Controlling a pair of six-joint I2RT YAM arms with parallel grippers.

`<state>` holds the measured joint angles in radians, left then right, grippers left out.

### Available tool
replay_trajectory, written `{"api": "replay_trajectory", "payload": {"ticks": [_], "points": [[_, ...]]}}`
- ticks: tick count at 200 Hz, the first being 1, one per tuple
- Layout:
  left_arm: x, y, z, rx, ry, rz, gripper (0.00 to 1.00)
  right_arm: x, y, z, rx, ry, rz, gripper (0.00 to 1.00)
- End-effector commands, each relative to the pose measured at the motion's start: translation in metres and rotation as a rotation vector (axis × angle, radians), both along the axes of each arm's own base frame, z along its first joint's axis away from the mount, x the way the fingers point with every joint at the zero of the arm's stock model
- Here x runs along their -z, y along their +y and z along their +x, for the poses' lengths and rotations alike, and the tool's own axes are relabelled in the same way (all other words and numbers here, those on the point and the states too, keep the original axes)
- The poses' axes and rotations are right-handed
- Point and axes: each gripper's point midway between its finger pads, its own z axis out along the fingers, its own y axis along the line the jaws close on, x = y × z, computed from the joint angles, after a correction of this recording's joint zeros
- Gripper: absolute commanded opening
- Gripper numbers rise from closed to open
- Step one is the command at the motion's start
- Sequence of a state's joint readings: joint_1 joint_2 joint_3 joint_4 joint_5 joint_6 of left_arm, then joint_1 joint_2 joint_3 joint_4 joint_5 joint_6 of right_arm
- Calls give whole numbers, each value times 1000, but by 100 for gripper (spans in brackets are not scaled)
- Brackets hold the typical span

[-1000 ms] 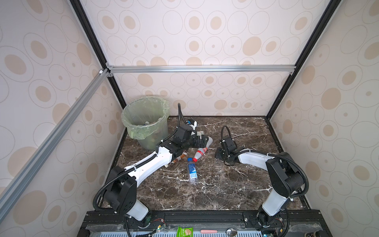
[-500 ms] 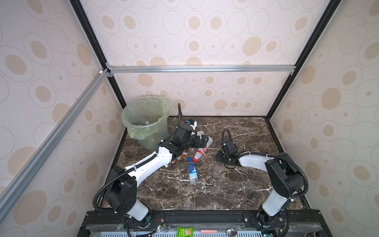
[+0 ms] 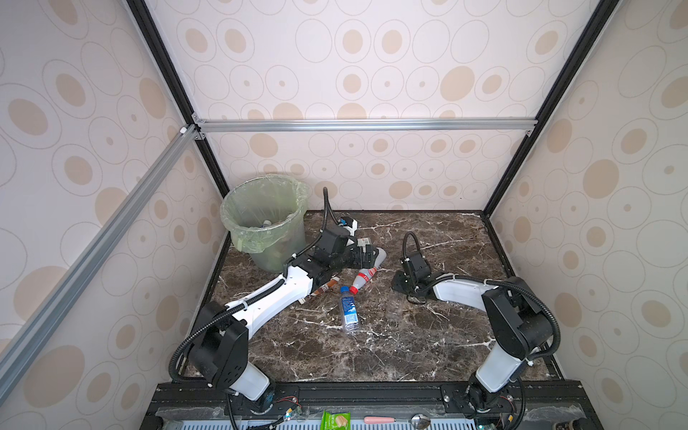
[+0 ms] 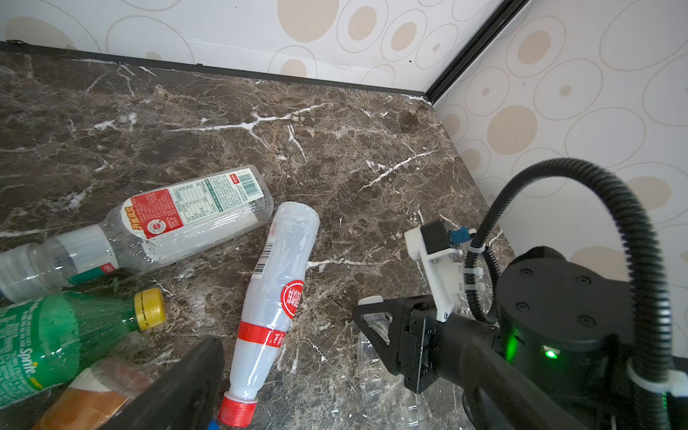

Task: Throw the plastic bottles in the bin
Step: Pick up the plastic bottle from the center of the table.

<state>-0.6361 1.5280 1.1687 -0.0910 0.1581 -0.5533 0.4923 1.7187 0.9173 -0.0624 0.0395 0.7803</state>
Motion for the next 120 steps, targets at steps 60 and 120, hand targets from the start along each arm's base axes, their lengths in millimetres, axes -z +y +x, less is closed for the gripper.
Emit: {"api": "replay_trajectory", "payload": {"ticks": [60,120], "points": [[0,-16,-15,83,-20,-1,99,-56,-20,50,71,-90,17,26],[6,-57,-31,178,-45,-11,99,-117,-8,77,85,-195,122,26]]}}
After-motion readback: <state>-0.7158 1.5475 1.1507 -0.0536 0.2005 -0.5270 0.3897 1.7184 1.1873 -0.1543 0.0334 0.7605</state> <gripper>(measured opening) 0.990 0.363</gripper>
